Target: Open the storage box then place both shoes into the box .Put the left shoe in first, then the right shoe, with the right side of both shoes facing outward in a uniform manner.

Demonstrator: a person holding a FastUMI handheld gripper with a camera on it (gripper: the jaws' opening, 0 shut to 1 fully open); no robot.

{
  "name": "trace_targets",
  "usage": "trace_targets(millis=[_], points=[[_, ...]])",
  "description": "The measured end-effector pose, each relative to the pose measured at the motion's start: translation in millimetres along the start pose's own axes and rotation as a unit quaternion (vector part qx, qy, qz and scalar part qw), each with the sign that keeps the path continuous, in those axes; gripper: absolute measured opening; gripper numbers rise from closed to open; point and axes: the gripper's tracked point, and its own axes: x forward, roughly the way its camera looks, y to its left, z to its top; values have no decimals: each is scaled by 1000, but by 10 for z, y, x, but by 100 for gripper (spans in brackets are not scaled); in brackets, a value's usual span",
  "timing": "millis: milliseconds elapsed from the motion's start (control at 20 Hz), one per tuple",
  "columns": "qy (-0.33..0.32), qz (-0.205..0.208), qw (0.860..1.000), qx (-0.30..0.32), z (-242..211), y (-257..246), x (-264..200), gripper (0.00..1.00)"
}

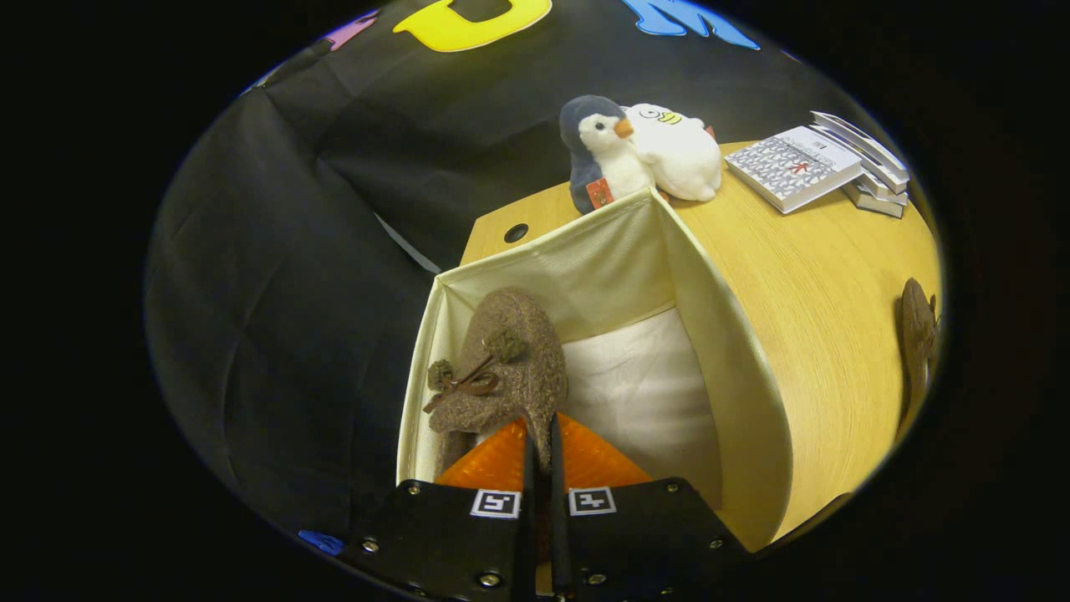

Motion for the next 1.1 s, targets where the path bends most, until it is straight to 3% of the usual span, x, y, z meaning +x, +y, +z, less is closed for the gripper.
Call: trace_targets(millis=[100,150,300,700,1100], points=[[-1,26,1000,-12,20,89,-45,34],[-1,40,999,-16,35,148,-83,41],[-8,54,998,-43,114,183,-263,99],[-82,78,988,-103,575,-82,-1090,98],[-133,35,983,-120,917,-911,-1683,98]])
